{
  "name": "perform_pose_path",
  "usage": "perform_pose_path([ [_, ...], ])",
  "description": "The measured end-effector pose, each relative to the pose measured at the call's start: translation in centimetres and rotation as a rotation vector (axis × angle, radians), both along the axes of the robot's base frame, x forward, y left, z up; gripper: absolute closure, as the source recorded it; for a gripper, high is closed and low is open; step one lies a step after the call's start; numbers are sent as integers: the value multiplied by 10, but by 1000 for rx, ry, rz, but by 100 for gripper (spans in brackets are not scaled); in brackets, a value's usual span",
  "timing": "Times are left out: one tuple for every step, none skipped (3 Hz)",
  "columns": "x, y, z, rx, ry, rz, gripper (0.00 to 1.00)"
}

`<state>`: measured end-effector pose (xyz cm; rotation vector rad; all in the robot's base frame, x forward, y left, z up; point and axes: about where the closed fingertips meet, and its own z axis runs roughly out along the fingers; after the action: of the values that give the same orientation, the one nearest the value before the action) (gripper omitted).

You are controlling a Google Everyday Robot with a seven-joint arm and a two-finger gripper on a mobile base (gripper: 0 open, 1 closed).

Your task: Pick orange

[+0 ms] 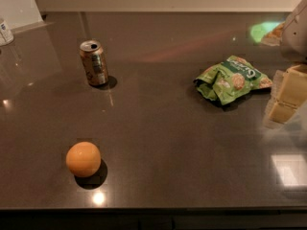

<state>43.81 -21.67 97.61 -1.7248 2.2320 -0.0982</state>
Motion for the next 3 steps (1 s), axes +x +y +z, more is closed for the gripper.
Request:
perform_pose_path([
  [0, 1, 1, 1, -4, 2, 0],
  [-4, 27, -2, 34, -19, 67, 0],
  [-11, 68, -14, 91, -14, 146, 0],
])
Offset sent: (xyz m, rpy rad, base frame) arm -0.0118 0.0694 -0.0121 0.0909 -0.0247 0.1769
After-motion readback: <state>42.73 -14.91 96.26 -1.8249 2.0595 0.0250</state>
